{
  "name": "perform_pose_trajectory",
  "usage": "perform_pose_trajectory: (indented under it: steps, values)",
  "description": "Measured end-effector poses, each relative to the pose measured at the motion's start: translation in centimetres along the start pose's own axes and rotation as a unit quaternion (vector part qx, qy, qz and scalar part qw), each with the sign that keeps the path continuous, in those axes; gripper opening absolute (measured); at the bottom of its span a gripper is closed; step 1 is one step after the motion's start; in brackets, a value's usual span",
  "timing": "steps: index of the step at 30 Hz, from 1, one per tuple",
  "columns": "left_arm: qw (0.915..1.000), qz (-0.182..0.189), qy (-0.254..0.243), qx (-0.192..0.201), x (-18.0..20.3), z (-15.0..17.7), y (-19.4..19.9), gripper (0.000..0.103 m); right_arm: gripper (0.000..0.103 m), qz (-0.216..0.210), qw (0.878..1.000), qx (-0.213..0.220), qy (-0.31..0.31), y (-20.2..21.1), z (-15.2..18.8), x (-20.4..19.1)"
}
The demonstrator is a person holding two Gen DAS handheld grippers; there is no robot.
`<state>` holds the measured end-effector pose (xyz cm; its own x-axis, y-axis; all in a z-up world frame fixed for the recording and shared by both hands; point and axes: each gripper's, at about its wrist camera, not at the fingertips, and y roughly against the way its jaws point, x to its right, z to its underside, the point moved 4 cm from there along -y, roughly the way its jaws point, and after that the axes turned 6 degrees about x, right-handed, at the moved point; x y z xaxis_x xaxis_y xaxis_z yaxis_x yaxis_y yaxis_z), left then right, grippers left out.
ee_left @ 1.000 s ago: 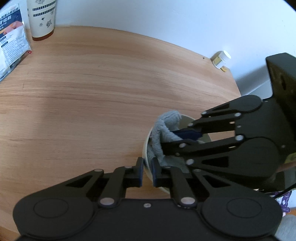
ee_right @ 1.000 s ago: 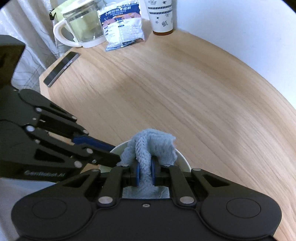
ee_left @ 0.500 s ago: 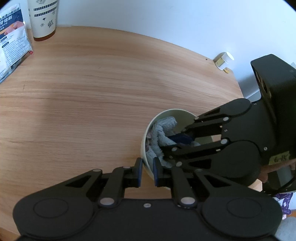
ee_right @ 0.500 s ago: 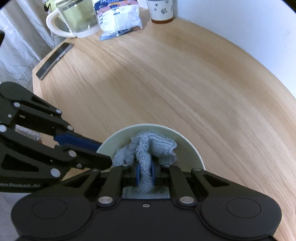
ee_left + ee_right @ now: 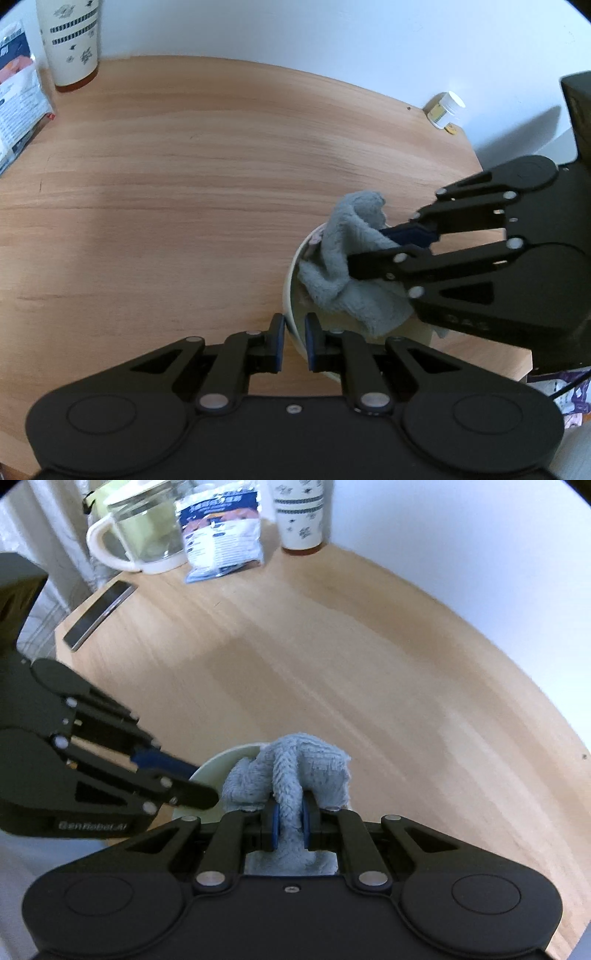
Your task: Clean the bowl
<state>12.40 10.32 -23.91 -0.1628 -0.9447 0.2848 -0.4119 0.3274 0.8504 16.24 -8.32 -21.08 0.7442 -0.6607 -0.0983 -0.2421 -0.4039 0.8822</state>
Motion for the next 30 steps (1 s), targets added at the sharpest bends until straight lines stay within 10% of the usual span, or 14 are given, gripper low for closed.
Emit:
perform_pose_trajectory:
  steps: [30]
  values:
    - [0.9998, -0.018, -0.006, 0.002, 1.2, -1.9, -1.0, 0.011, 0.009, 0.028, 0.993, -0.103, 0.057, -1.7, 0.2, -0.4]
